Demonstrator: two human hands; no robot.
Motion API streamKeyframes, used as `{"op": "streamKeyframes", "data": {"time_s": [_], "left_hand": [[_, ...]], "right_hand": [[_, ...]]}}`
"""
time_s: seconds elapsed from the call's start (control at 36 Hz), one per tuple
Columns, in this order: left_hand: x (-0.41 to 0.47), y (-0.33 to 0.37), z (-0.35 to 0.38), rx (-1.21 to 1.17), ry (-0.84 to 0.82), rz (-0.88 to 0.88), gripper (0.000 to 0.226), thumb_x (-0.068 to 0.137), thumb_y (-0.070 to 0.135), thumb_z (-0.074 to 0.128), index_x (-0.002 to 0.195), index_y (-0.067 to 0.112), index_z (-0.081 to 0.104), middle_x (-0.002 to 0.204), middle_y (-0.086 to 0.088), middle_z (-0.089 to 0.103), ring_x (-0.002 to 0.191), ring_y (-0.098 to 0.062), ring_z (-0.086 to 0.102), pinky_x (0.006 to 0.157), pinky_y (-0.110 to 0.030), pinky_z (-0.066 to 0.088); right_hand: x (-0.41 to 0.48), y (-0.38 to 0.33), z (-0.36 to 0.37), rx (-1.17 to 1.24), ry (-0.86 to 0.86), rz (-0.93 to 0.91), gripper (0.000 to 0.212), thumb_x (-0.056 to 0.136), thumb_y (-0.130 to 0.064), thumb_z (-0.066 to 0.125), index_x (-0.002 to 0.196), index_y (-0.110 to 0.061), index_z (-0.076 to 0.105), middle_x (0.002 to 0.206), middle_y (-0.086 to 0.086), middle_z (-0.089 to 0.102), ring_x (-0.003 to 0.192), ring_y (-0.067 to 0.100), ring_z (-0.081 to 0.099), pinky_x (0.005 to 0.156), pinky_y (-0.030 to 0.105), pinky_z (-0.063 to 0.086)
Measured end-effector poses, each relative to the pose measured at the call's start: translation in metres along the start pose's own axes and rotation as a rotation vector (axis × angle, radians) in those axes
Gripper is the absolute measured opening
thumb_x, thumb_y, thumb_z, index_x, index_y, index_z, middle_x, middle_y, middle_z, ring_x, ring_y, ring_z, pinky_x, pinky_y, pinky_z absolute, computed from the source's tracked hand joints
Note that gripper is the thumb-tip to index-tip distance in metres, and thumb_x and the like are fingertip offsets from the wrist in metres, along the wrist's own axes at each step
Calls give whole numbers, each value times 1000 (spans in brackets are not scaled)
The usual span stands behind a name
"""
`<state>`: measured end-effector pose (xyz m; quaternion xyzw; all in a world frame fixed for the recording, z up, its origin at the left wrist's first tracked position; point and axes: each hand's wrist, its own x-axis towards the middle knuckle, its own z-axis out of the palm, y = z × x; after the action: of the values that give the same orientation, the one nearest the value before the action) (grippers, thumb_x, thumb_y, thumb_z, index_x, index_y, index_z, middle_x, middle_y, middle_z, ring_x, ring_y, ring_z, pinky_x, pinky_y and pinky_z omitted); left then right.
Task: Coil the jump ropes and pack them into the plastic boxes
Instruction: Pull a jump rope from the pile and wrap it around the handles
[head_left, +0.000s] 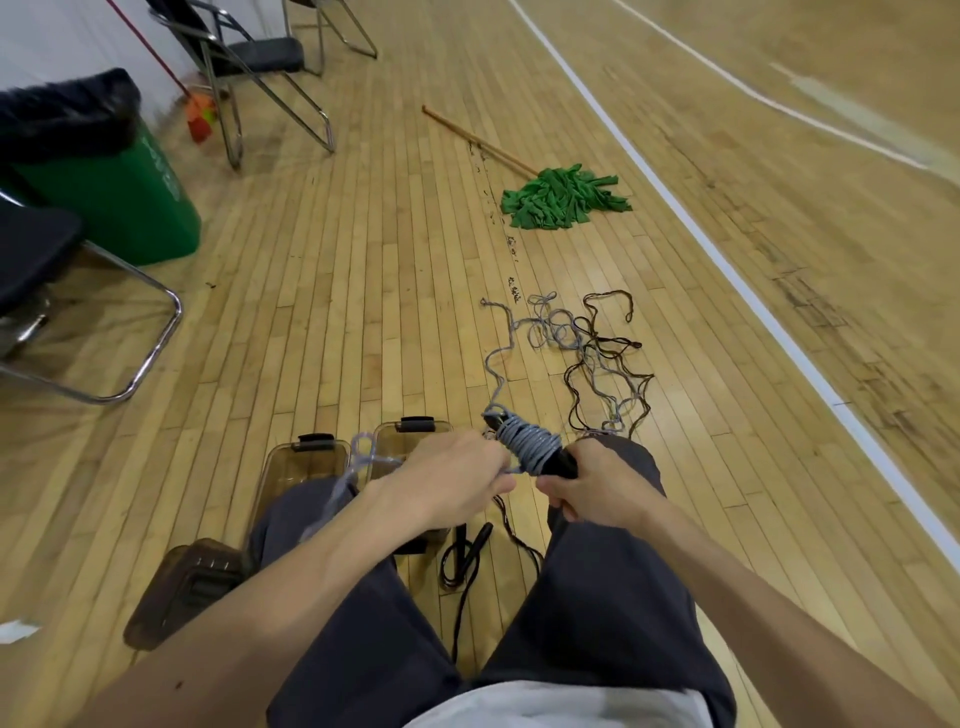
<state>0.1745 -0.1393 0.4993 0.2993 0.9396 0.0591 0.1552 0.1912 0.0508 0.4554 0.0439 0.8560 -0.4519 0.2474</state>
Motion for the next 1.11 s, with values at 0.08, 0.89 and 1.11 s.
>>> {"op": "streamKeyframes", "data": {"time_s": [0.08,0.89,1.11], "left_hand": [[2,2,-17,70,-57,115,31,100,44,53,100,17,69,85,3,63,80,-18,62,69,-33,50],[8,-12,-25,-933,4,126,67,87,62,54,69,-2,59,55,2,54,49,-13,48,50,-24,40],[-2,-16,-3,-1083,-116,-215,27,105,5,39,81,10,52,63,2,49,54,-5,44,53,-15,39]], "right_hand": [[-4,-2,-5,-114,-177,49,18,97,-20,65,89,-3,64,69,6,67,54,13,58,55,22,49],[-39,-36,-24,283,-660,-443,5,97,-9,64,102,-7,64,80,11,61,65,18,57,62,26,50],[-35,-34,-28,413,-441,-404,8,95,-15,66,92,-21,70,79,4,60,66,16,55,63,26,50]]}}
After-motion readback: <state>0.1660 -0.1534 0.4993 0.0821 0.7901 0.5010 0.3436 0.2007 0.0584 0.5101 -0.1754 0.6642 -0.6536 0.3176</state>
